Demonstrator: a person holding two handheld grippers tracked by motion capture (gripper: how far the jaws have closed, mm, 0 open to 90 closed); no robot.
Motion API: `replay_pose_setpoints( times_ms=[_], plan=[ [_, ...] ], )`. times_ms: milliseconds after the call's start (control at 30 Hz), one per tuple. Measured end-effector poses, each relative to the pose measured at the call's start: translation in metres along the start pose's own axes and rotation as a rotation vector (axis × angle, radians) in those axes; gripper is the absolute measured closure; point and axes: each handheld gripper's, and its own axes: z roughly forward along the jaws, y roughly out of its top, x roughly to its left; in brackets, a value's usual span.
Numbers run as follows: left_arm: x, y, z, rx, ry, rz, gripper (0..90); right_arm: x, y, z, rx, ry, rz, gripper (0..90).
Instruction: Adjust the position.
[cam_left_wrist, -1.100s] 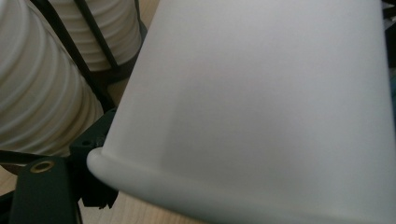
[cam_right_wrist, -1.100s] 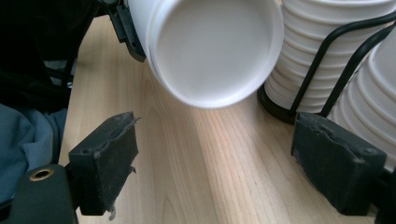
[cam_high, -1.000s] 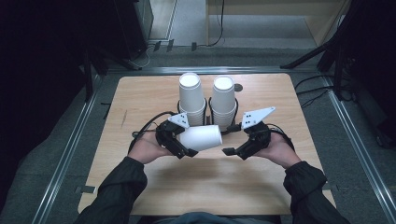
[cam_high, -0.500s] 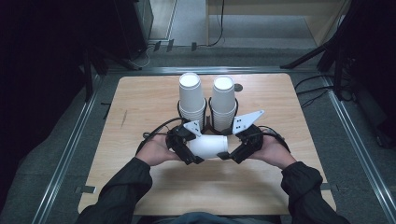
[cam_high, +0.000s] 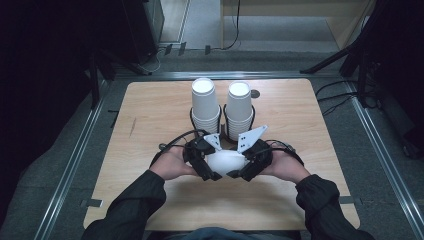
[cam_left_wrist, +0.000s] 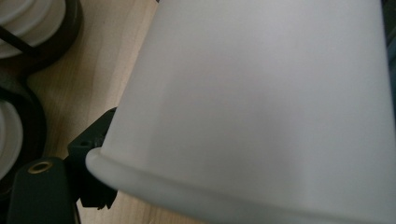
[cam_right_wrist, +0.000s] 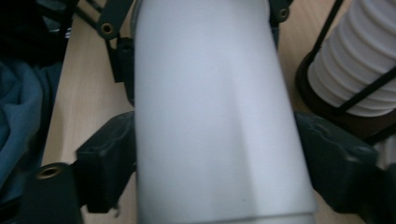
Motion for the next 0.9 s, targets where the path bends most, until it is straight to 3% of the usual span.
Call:
replay_pose_setpoints(
  times_ms=[100,133,167,233,533,767,900],
  plan=[
    [-0.001,-0.001,0.000,-0.007,-0.004,0.009,11.0,0.001,0.000,0.000,0.006,0.011,-0.002,23.4],
    [-0.003,-0.003,-0.001,-0.039,0.011,0.017,8.8,0.001,0.000,-0.002,-0.004,0.015,-0.007,22.8],
    [-0.003,-0.003,-0.001,-0.039,0.011,0.017,8.0,0.001,0.000,-0.002,-0.004,0.015,-0.007,22.8],
    [-0.003,-0.003,-0.006,-0.087,0.029,-0.017,0.7,-0.001,0.000,-0.004,-0.009,0.014,0.000,22.8],
    [0.000,-0.011,-0.024,-0.223,0.054,-0.027,0.0,-0.005,-0.003,-0.011,-0.048,0.009,0.029,22.4],
    [0.003,-0.016,-0.031,-0.270,0.035,-0.049,0.0,-0.007,-0.004,-0.016,-0.086,-0.005,0.046,22.2],
    [0.005,-0.019,-0.037,-0.339,0.006,-0.084,0.0,-0.009,-0.008,-0.023,-0.119,-0.014,0.061,22.1]
  ],
)
